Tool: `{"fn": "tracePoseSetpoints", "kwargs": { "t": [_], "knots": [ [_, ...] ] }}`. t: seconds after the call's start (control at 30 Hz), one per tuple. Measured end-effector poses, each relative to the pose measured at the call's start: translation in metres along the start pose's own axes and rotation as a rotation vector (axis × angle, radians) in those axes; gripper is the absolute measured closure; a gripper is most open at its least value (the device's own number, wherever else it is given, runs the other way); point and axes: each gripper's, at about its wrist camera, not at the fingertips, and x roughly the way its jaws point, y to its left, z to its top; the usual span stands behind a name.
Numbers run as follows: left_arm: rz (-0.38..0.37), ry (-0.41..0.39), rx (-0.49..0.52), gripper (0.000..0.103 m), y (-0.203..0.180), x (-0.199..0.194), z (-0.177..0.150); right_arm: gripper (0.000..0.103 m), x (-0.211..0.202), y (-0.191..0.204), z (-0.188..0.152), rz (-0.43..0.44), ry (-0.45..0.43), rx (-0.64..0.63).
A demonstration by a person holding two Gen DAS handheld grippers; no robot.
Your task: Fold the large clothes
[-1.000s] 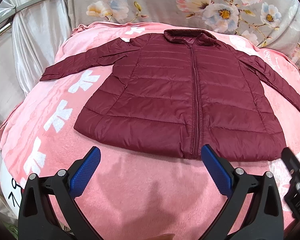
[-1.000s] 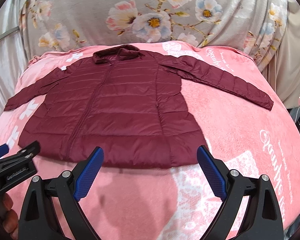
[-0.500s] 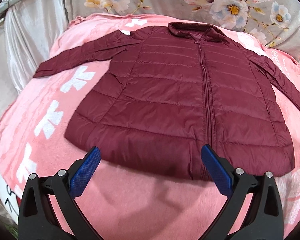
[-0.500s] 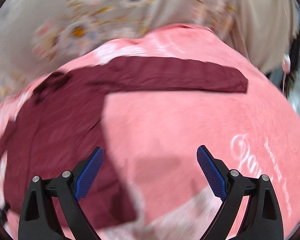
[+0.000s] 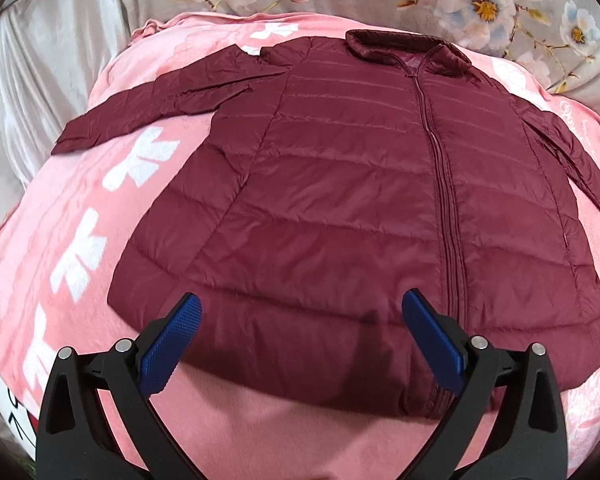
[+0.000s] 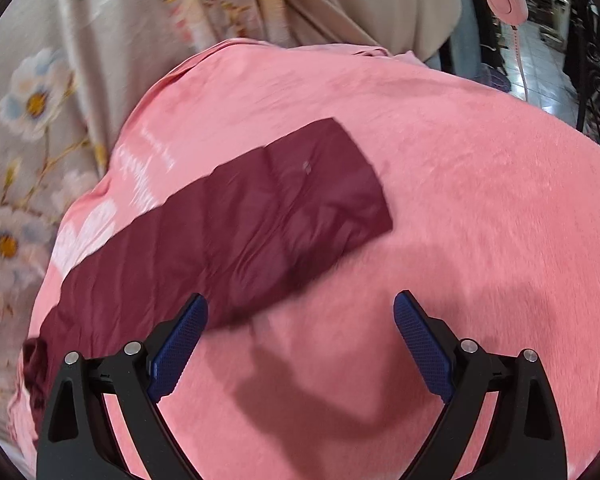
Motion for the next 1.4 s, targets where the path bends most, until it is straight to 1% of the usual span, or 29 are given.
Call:
{"fn": "tracePoseSetpoints", "kwargs": {
  "t": [0.03,0.1,0.13,0.17,0.2,0.27,0.33,0.4,0.43,0.47,0.53,0.57,0.6,0.67,0.7,0.73,0.77,0.83,0.87,0.93,0.97,1.0,1.07,1.2,1.3,1.37,1.4],
  "knots": [
    [0.000,-0.002,-0.006,0.005,0.001,0.002,0.002,0.011,0.006,0.000,0.005,-0.009,-0.004,0.008],
    [-0.029,0.005,-0.017,0.005,0.005,0.006,0.007,0.015,0.014,0.000,0.014,-0.026,-0.016,0.022],
    [-0.035,0.012,-0.026,0.005,0.007,0.008,0.009,0.021,0.017,0.001,0.018,-0.036,-0.028,0.024],
    [-0.039,0.012,-0.033,0.005,0.008,0.010,0.011,0.032,0.020,0.005,0.024,-0.051,-0.045,0.020],
    [-0.040,0.007,-0.039,0.005,0.010,0.011,0.013,0.039,0.022,0.008,0.028,-0.061,-0.056,0.015],
    [-0.038,-0.009,-0.044,0.005,0.012,0.012,0.017,0.078,0.024,0.017,0.036,-0.072,-0.073,-0.004],
    [-0.029,-0.043,-0.056,0.005,0.016,0.010,0.021,0.093,0.018,0.046,0.045,-0.047,-0.107,-0.062],
    [-0.037,-0.075,-0.073,0.005,0.021,0.008,0.025,0.095,-0.005,0.090,0.045,0.026,-0.177,-0.171],
    [-0.036,-0.079,-0.076,0.005,0.022,0.008,0.028,0.095,-0.020,0.122,0.041,0.084,-0.216,-0.248],
    [-0.033,-0.082,-0.078,0.005,0.024,0.008,0.030,0.096,-0.031,0.143,0.035,0.126,-0.235,-0.296],
    [-0.018,-0.087,-0.085,0.005,0.026,0.010,0.035,0.096,-0.064,0.209,0.012,0.292,-0.263,-0.439],
    [-0.016,-0.090,-0.089,0.005,0.027,0.011,0.038,0.096,-0.079,0.242,-0.005,0.382,-0.260,-0.509],
    [-0.015,-0.094,-0.094,0.005,0.028,0.011,0.041,0.096,-0.090,0.266,-0.020,0.445,-0.254,-0.564],
    [-0.017,-0.102,-0.106,0.005,0.033,0.011,0.047,0.096,-0.110,0.322,-0.065,0.592,-0.216,-0.698],
    [-0.020,-0.105,-0.109,0.005,0.034,0.011,0.049,0.096,-0.117,0.342,-0.087,0.657,-0.180,-0.748],
    [-0.026,-0.110,-0.117,0.005,0.037,0.010,0.053,0.096,-0.119,0.359,-0.108,0.715,-0.137,-0.785],
    [-0.032,-0.116,-0.126,0.005,0.040,0.009,0.056,0.096,-0.120,0.378,-0.134,0.782,-0.072,-0.823],
    [-0.051,-0.133,-0.152,0.005,0.049,0.006,0.063,0.096,-0.116,0.404,-0.177,0.866,0.039,-0.883],
    [-0.056,-0.142,-0.164,0.005,0.053,0.004,0.065,0.096,-0.113,0.417,-0.203,0.893,0.086,-0.920],
    [-0.061,-0.160,-0.191,0.005,0.062,0.002,0.071,0.096,-0.103,0.434,-0.242,0.918,0.150,-0.981],
    [-0.064,-0.166,-0.200,0.005,0.066,0.001,0.072,0.096,-0.098,0.439,-0.257,0.927,0.181,-0.998],
    [-0.063,-0.170,-0.210,0.005,0.070,0.001,0.074,0.096,-0.093,0.445,-0.279,0.938,0.225,-1.016],
    [-0.065,-0.173,-0.220,0.005,0.075,0.002,0.077,0.096,-0.081,0.452,-0.313,0.929,0.276,-1.052],
    [-0.079,-0.177,-0.246,0.005,0.084,0.006,0.081,0.096,-0.061,0.454,-0.355,0.907,0.338,-1.079],
    [-0.102,-0.180,-0.270,0.005,0.091,0.007,0.083,0.096,-0.048,0.455,-0.377,0.887,0.378,-1.098],
    [-0.127,-0.181,-0.294,0.005,0.095,0.009,0.085,0.087,-0.038,0.456,-0.395,0.873,0.441,-1.132],
    [-0.146,-0.179,-0.308,0.005,0.097,0.012,0.087,0.084,-0.033,0.453,-0.401,0.867,0.464,-1.142]
  ]
}}
